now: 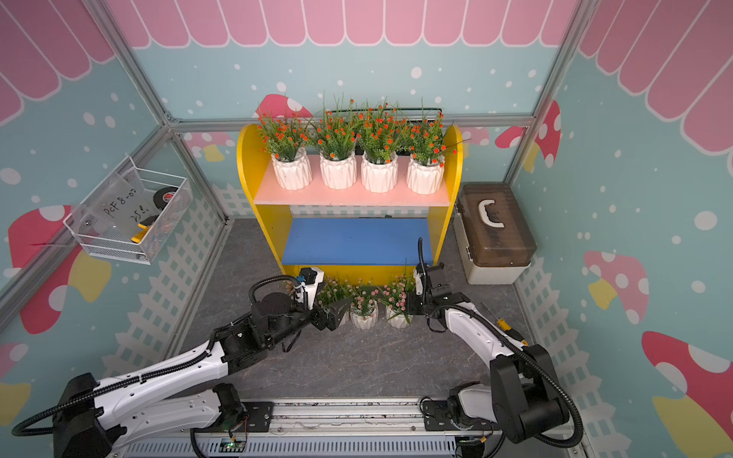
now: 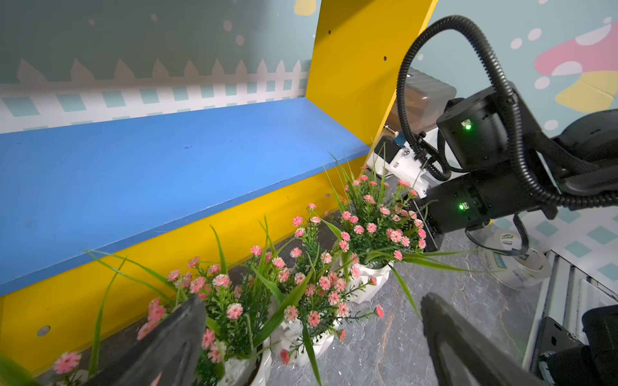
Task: Place the baby's breath potted plants on the rack by color
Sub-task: Pick up the baby's breath potted plant from the center of the board.
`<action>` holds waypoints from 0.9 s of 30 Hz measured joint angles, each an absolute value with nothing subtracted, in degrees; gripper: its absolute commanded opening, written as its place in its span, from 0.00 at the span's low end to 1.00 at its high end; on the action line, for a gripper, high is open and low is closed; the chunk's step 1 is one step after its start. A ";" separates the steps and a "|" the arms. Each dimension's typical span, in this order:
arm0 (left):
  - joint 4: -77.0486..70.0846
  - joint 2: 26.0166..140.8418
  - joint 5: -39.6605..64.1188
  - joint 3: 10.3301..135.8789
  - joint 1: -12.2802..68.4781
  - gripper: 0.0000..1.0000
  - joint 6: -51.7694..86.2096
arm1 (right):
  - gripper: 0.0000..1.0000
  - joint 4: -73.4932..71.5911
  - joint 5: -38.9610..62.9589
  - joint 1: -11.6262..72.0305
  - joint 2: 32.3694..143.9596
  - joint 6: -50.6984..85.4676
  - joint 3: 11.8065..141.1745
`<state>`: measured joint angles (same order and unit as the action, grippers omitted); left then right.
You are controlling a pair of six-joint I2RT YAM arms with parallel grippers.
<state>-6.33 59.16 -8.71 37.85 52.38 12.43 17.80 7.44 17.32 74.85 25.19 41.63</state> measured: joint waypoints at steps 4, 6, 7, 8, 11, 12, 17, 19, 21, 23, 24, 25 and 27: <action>-6.33 59.72 -8.29 37.87 52.90 0.99 11.73 | 0.05 18.33 7.27 17.37 74.91 24.38 41.93; -6.33 59.96 -8.10 37.87 53.12 0.99 11.38 | 0.02 18.61 7.27 17.37 74.87 24.12 42.06; -6.37 60.10 -8.05 37.87 53.30 0.99 11.16 | 0.01 18.92 7.27 17.37 74.81 23.94 42.15; -6.35 60.18 -7.90 37.87 53.45 0.99 10.90 | 0.01 19.44 7.31 17.37 74.70 23.73 42.26; -6.63 60.47 -7.70 37.87 54.13 0.99 9.78 | 0.00 21.98 7.49 17.37 74.08 22.92 42.76; -6.79 60.55 -7.66 37.87 54.39 0.99 9.47 | 0.00 22.94 7.60 17.37 73.78 22.68 42.92; -9.30 60.93 -7.46 37.45 56.10 0.99 7.22 | 0.00 28.97 8.75 17.37 71.88 21.28 45.01; -10.52 61.08 -7.33 36.73 56.58 0.99 6.61 | 0.00 30.72 9.37 17.37 71.00 20.88 46.33; -11.55 61.54 -7.20 36.01 56.97 0.99 6.04 | 0.00 32.47 10.07 17.37 69.93 20.49 47.92; -12.43 62.39 -6.85 35.44 57.52 0.99 5.41 | 0.00 34.37 10.74 17.37 68.58 20.05 49.80; -12.95 62.72 -6.72 35.18 57.76 0.99 5.08 | 0.00 35.14 11.00 17.37 68.01 19.88 50.57; -13.56 63.02 -6.50 34.87 58.02 0.99 4.71 | 0.00 36.14 11.33 17.37 67.29 19.68 51.66; -14.92 63.53 -6.02 34.17 58.54 0.99 4.05 | 0.00 38.02 11.73 17.37 66.13 19.29 53.65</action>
<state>-14.92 63.53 -6.02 34.17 58.54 4.05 38.02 11.73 17.37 66.13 19.29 53.65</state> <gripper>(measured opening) 0.992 0.075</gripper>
